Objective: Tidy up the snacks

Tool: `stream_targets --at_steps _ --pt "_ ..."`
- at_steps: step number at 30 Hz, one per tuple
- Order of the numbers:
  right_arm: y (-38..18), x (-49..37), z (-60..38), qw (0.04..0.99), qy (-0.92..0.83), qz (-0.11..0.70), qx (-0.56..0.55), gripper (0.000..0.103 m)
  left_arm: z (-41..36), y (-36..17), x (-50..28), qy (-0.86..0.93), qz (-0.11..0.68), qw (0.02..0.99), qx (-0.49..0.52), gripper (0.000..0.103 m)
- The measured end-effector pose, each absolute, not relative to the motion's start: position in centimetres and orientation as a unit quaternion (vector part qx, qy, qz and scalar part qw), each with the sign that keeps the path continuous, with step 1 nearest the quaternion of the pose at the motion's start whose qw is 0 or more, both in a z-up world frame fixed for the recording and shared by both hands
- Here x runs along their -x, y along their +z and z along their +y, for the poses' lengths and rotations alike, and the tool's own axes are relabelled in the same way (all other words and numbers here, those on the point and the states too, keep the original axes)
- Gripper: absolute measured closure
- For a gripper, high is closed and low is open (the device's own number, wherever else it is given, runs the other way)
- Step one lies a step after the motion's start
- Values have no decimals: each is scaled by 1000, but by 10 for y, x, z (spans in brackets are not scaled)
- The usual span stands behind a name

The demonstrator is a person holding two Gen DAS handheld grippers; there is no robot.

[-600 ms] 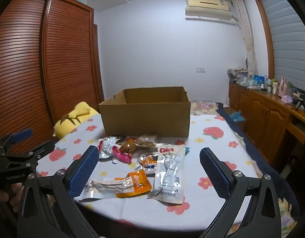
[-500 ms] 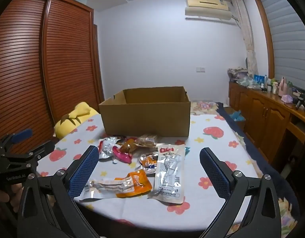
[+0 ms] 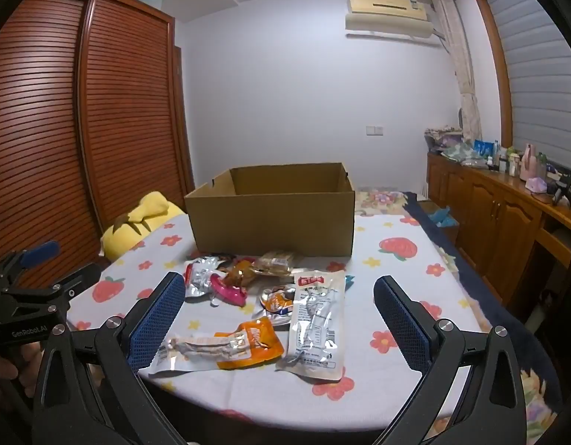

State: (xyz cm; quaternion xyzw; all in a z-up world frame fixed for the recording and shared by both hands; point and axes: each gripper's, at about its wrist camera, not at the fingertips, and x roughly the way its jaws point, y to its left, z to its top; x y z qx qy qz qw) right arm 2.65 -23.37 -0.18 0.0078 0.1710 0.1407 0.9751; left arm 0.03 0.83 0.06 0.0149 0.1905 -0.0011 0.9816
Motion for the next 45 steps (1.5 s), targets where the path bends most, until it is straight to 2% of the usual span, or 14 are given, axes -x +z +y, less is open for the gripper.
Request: stream_targets --at_steps 45 --pt "3 -25 -238 976 141 168 -10 0 -2 15 9 -5 182 983 -19 0"
